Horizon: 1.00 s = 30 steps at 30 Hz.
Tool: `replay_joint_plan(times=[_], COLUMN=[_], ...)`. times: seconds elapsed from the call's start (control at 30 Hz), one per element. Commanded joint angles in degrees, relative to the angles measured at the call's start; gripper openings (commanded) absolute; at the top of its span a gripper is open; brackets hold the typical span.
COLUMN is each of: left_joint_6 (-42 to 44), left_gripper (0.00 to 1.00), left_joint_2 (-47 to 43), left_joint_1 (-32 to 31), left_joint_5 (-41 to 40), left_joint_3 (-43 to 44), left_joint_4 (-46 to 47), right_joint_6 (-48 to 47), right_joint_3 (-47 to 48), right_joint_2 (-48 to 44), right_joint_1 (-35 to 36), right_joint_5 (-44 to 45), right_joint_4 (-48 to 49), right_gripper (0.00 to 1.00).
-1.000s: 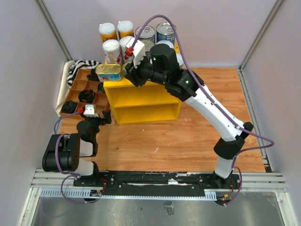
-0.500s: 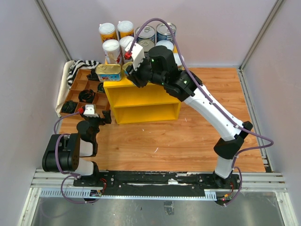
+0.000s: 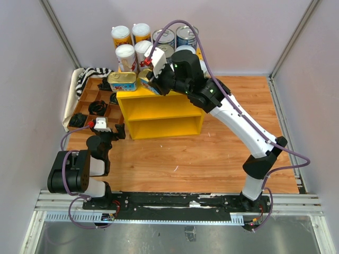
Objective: Place and organize the canned foods onto the counter
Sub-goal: Place the canned food on the counter, then adjust the canned food at the counter.
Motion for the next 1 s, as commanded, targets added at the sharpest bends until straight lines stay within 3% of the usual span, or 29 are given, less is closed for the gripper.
replay_joint_plan(times=[0.0, 0.1, 0.2, 0.33, 0.7, 0.97], left_joint_6=[0.73, 0.73, 0.73, 0.66, 0.64, 0.65], left_gripper=[1.0, 1.0, 1.0, 1.0, 1.0, 1.0], left_joint_2=[0.02, 0.0, 0.0, 0.02, -0.01, 0.02], left_joint_1=[-0.24, -0.29, -0.31, -0.25, -0.32, -0.29], left_joint_5=[0.2, 0.23, 0.22, 0.18, 0.23, 0.23], left_joint_3=[0.59, 0.65, 0.59, 0.61, 0.62, 0.64], left_joint_4=[1.19, 1.14, 1.18, 1.18, 1.16, 1.17], right_joint_6=[-1.73, -1.64, -1.51, -2.74, -6.11, -10.76], right_joint_3=[-1.13, -0.78, 0.76, 3.8, 8.45, 10.82], right_joint_2=[-2.09, -2.28, -2.2, -1.03, 2.71, 6.98], right_joint_1=[-1.25, -1.35, -0.69, 1.29, 4.06, 4.12], right_joint_5=[1.1, 0.45, -0.99, -1.01, -9.67, -17.81], right_joint_4=[-1.23, -1.28, -1.75, -1.76, 1.58, 2.76], right_gripper=[0.27, 0.28, 0.43, 0.54, 0.52, 0.57])
